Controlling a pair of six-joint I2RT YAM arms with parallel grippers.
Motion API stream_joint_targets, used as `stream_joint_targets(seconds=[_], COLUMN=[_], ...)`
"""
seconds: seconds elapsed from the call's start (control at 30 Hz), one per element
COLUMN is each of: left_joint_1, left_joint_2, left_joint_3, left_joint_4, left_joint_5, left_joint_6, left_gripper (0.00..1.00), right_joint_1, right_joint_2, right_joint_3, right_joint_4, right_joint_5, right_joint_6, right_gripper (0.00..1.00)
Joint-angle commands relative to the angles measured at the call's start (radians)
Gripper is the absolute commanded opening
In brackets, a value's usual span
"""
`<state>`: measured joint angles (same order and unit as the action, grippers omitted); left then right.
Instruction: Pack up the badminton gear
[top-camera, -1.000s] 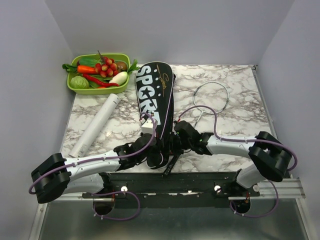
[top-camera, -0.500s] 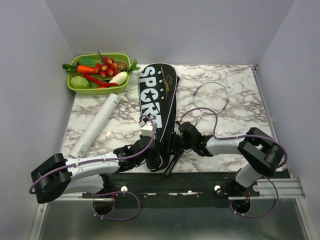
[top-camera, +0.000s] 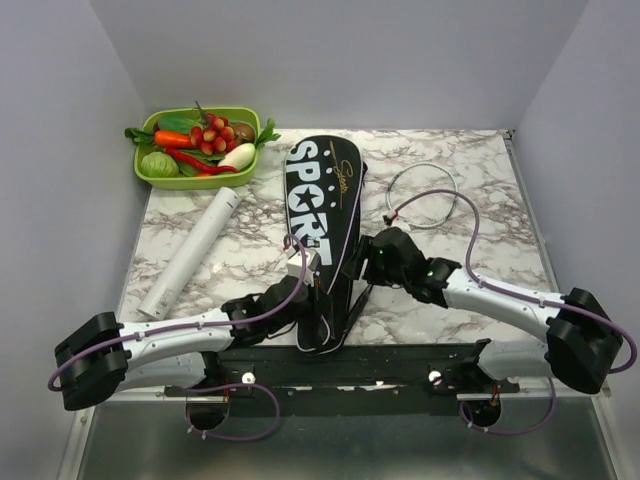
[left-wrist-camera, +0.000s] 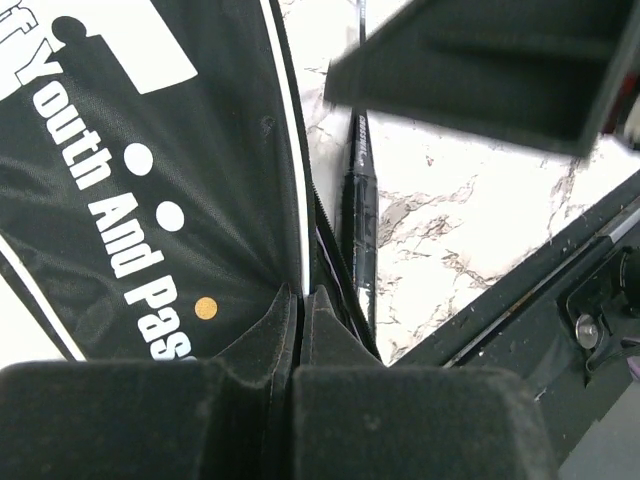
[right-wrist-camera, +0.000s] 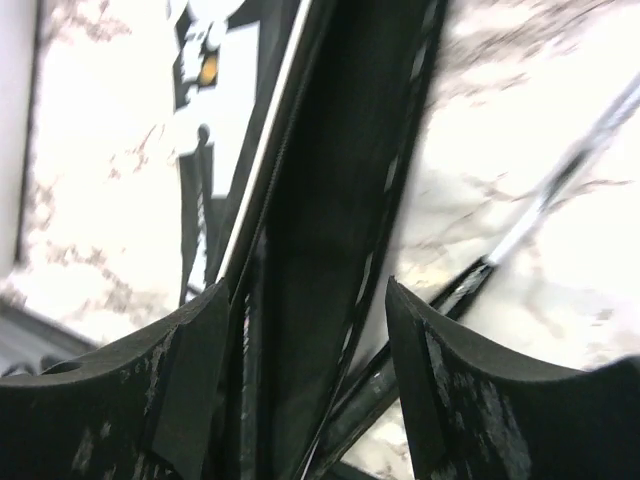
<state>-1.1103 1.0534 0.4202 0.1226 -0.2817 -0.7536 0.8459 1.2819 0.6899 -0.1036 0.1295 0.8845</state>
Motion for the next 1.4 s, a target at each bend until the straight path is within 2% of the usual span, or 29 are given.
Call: stream_joint_targets(seconds=[0.0,0.13,0.33,0.63,0.73,0.93,1.03,1.17,1.37], left_joint_1=[-0.008,-0.008,-0.008,-0.008,-0.008,-0.008,-0.006,0.0,0.041], left_joint_2=[-0.024,-0.052,-0.095,-0.076,-0.069,-0.052,-0.044,-0.03,-0.027], left_joint_3=[0.002,-0.018,-0.024,-0.02,-0.021,-0.015,-0.014,0.008,0.072], left_joint_4=[-0.008,-0.003,-0.015,0.017,0.029,0.04,0.048,0.034,-0.034], left_joint_5=[0.076,0.078,0.061,0.088,0.095,0.098,0.095,0.085,0.078], left_joint_6=[0.01,0.01,0.022,0.046,0.051,0.066,0.074,0.083,0.103], left_gripper=[0.0,0.0,0.0,0.0,0.0,0.0,0.0,0.0,0.0], right_joint_1=[-0.054,-0.16,-0.296,-0.367,-0.372,-0.378,-0.38,-0.38,-0.381], right_joint_2=[0.011,0.088,0.212,0.474,0.539,0.579,0.588,0.553,0.384], right_joint_3=[0.1,0.151,0.215,0.39,0.419,0.425,0.421,0.415,0.427], right_joint_4=[-0.29,-0.355,-0.344,-0.347,-0.357,-0.37,-0.375,-0.393,-0.491], right_joint_5=[0.268,0.303,0.292,0.226,0.211,0.203,0.197,0.252,0.343], right_joint_6=[-0.036,-0.035,-0.042,-0.059,-0.056,-0.073,-0.087,-0.114,-0.205], right_gripper=[0.72,0.72,0.72,0.71,0.67,0.38,0.01,0.01,0.01])
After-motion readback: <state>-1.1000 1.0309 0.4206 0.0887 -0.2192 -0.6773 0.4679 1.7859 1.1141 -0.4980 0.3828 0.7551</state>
